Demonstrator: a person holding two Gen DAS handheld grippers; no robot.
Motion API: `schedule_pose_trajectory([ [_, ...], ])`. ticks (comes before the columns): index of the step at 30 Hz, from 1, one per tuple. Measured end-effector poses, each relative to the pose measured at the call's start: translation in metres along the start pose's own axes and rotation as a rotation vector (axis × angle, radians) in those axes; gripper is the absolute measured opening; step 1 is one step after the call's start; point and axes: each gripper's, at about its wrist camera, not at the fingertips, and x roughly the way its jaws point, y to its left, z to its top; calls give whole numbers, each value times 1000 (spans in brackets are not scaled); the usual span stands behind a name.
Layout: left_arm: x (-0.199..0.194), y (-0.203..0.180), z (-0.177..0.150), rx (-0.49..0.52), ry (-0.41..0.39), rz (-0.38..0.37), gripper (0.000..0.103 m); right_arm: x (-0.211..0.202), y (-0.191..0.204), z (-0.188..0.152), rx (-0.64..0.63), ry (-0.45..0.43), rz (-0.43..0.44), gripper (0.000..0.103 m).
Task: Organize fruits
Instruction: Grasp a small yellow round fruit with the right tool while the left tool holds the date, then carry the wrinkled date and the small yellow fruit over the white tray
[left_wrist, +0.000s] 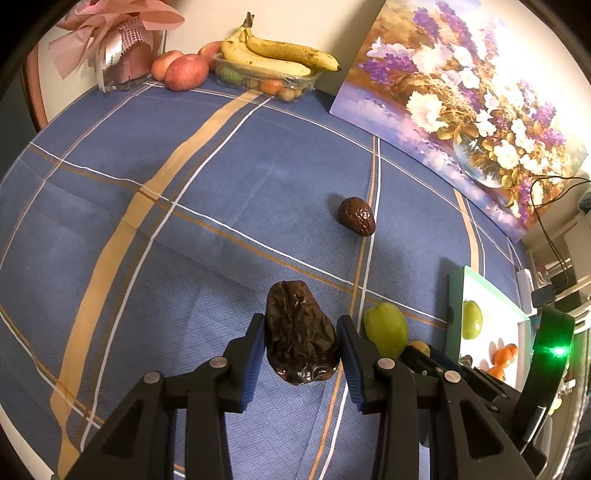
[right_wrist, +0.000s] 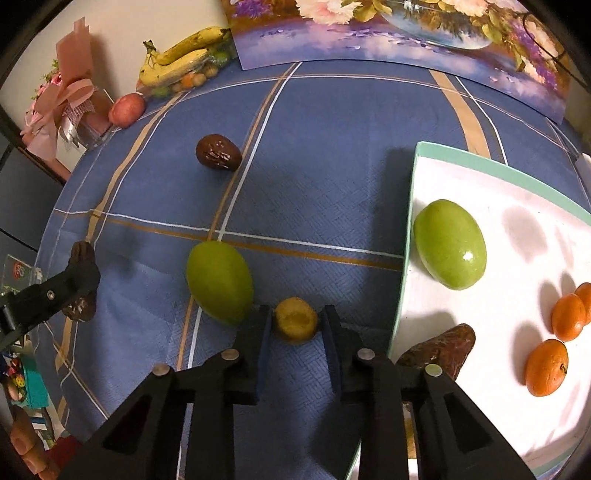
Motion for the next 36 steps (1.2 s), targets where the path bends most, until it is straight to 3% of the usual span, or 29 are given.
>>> schedule_pose_trajectory([
  [4, 0, 0, 0, 0, -5, -3, 41, -5, 1, 0, 9, -19, 9, 25],
  [10, -6, -5, -1, 20, -30, -13, 41, -47, -1, 2, 37, -134, 32, 25],
  [14, -10, -11, -2, 42, -53, -20, 41, -70, -3, 0, 70, -174, -46, 25],
  [26, -4, -35, -16, 110, -18, -61, 41, -93, -37, -11, 183, -188, -87, 26],
  [36, -1, -96, -38, 293, 19, -152, 41, -109, -109, -27, 368, -185, -180, 26],
])
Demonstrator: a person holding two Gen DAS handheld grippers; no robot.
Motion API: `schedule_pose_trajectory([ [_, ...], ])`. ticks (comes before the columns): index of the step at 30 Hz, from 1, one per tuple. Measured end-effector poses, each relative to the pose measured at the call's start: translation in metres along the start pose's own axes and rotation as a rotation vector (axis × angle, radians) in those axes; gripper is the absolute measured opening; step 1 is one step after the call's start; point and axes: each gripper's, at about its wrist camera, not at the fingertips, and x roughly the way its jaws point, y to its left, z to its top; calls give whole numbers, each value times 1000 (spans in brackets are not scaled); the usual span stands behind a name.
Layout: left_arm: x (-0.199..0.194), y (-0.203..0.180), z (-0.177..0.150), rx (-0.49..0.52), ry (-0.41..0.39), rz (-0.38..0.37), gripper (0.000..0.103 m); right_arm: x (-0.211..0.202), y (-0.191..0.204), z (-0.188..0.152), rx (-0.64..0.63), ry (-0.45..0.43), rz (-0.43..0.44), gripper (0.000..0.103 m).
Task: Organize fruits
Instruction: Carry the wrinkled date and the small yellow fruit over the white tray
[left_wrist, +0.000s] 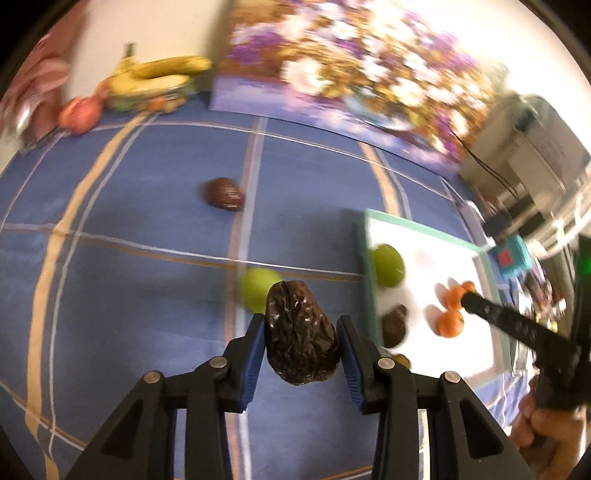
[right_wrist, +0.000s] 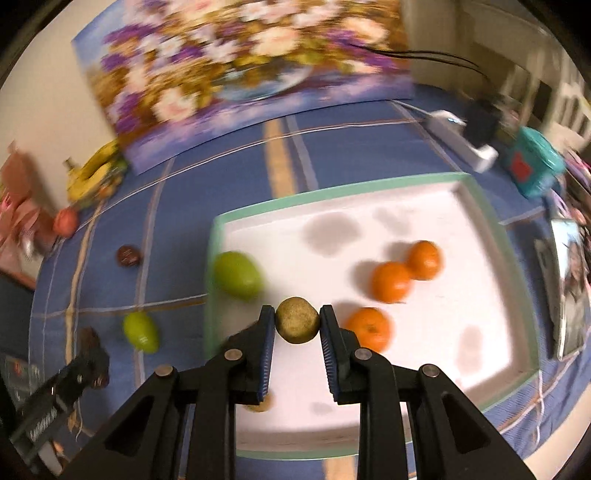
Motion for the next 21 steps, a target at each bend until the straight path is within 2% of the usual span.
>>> schedule_pose_trajectory([
  [7, 16, -47, 0, 96, 25, -66, 41, -8, -40, 4, 81, -20, -74, 26],
  [21, 50, -112, 19, 236, 52, -89, 41, -11, -77, 11, 136, -35, -120, 26],
])
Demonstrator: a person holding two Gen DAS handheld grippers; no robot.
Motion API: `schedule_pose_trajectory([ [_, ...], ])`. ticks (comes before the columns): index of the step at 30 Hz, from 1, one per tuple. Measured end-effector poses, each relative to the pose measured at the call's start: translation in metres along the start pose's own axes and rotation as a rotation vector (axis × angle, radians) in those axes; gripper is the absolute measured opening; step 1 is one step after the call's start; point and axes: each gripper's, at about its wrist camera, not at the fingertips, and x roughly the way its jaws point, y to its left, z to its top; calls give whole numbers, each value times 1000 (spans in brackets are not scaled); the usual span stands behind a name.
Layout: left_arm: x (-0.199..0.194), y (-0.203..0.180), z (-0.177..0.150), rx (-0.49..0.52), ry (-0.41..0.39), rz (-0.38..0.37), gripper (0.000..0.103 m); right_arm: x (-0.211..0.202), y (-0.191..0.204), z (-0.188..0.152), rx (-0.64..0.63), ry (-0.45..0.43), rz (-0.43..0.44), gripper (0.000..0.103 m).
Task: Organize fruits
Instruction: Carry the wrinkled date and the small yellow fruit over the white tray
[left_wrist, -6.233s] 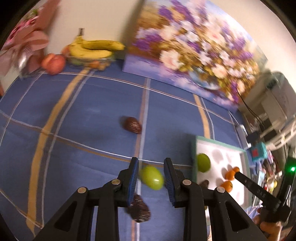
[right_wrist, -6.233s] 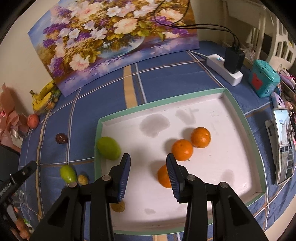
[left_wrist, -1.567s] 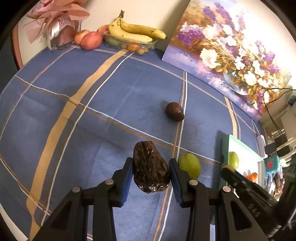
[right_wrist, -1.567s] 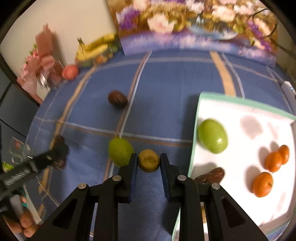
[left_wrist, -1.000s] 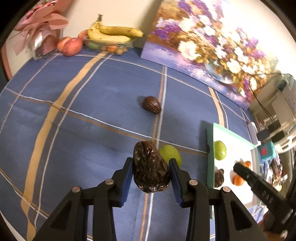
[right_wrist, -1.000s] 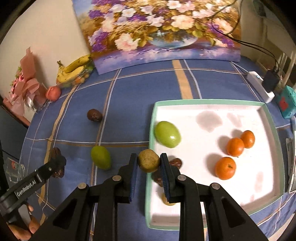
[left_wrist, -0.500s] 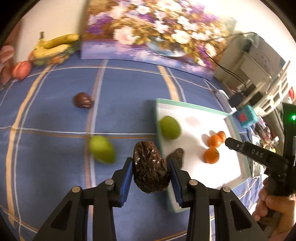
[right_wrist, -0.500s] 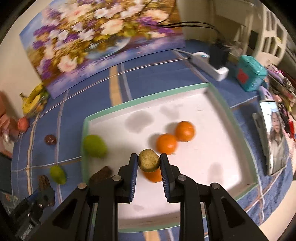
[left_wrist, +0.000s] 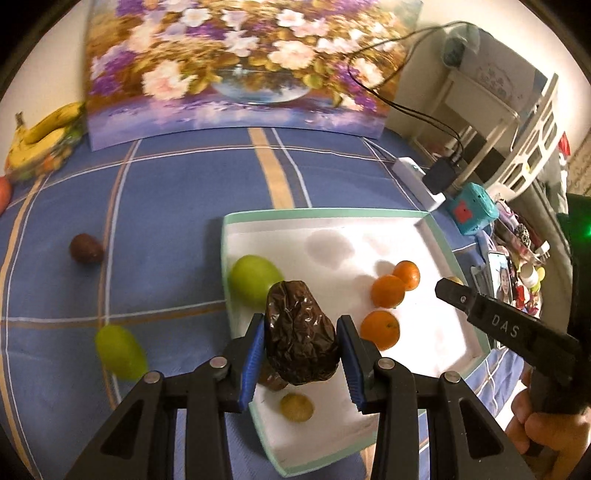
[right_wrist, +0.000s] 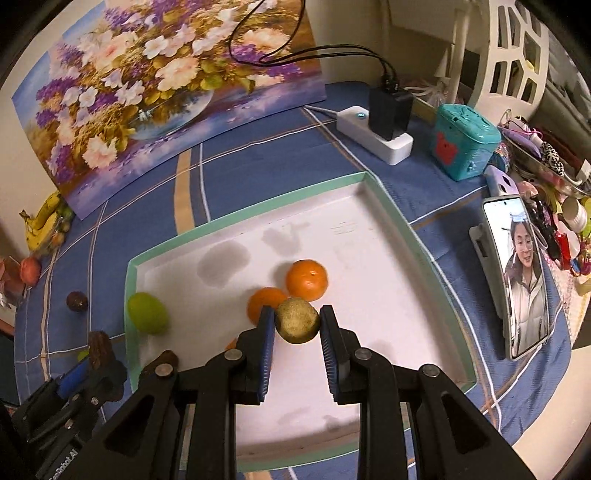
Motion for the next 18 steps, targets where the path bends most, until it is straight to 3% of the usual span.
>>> schedule_pose_trajectory([
  [18, 44, -20, 11, 68, 62, 23, 41, 6, -19, 7, 19, 3, -21, 26],
])
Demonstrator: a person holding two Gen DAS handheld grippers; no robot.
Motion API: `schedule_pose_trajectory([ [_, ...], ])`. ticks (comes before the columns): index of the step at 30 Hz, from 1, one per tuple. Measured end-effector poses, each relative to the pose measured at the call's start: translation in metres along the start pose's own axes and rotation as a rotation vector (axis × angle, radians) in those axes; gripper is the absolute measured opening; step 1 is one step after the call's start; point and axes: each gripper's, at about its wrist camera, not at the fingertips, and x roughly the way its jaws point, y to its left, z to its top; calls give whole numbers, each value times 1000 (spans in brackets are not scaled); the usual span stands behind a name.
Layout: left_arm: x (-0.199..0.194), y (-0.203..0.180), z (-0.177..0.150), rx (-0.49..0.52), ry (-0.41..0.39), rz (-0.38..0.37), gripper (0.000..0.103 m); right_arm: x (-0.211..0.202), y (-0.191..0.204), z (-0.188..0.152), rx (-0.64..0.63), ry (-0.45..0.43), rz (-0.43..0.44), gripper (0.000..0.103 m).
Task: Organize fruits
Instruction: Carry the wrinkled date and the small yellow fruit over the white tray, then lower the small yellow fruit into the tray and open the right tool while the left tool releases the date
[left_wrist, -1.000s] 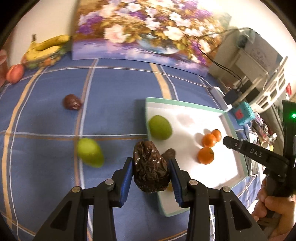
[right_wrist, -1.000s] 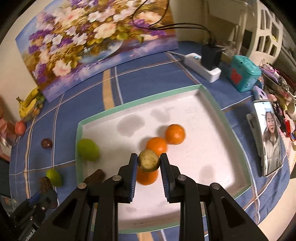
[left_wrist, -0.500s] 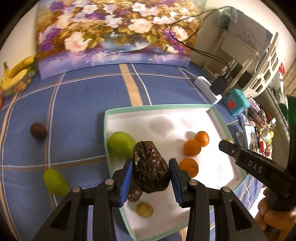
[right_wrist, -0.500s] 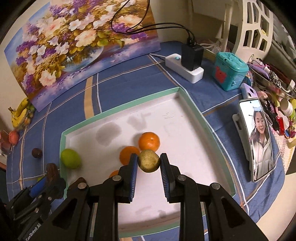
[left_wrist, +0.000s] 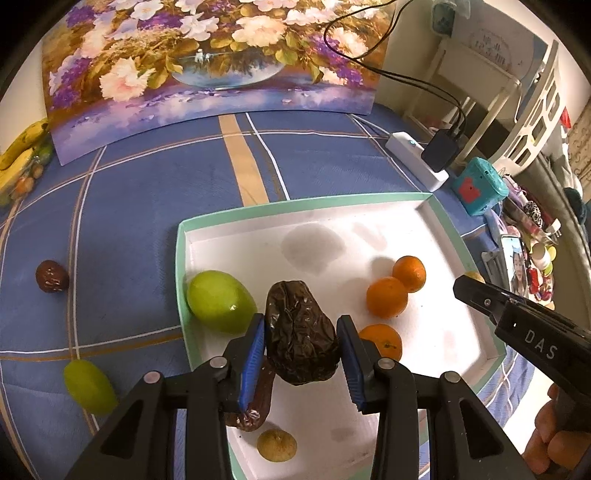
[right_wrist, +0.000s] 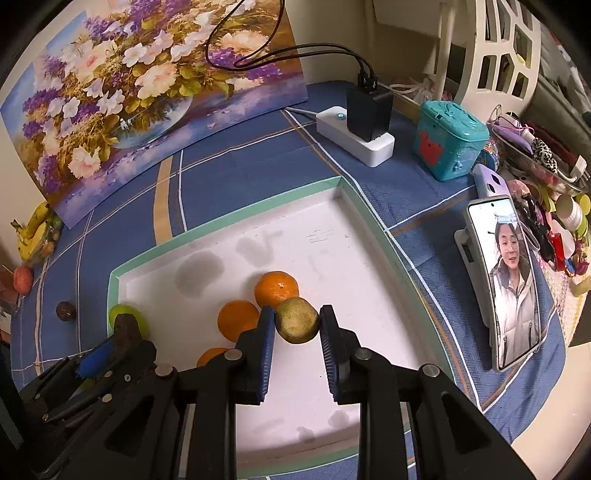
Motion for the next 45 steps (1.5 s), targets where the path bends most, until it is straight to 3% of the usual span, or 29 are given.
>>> schedule_pose_trajectory([
  [24, 20, 2, -5, -7, 40, 35, 42, 48, 6, -16, -48, 170, -38, 26],
  [38, 18, 2, -4, -13, 36, 35, 43, 50, 5, -16, -46, 178, -59, 26],
  [40, 16, 2, -4, -13, 30, 26, 49, 49, 5, -16, -44, 174, -62, 26],
  [45, 5, -1, -2, -2, 4, 24, 49, 35, 3, -12, -37, 135, -62, 27],
])
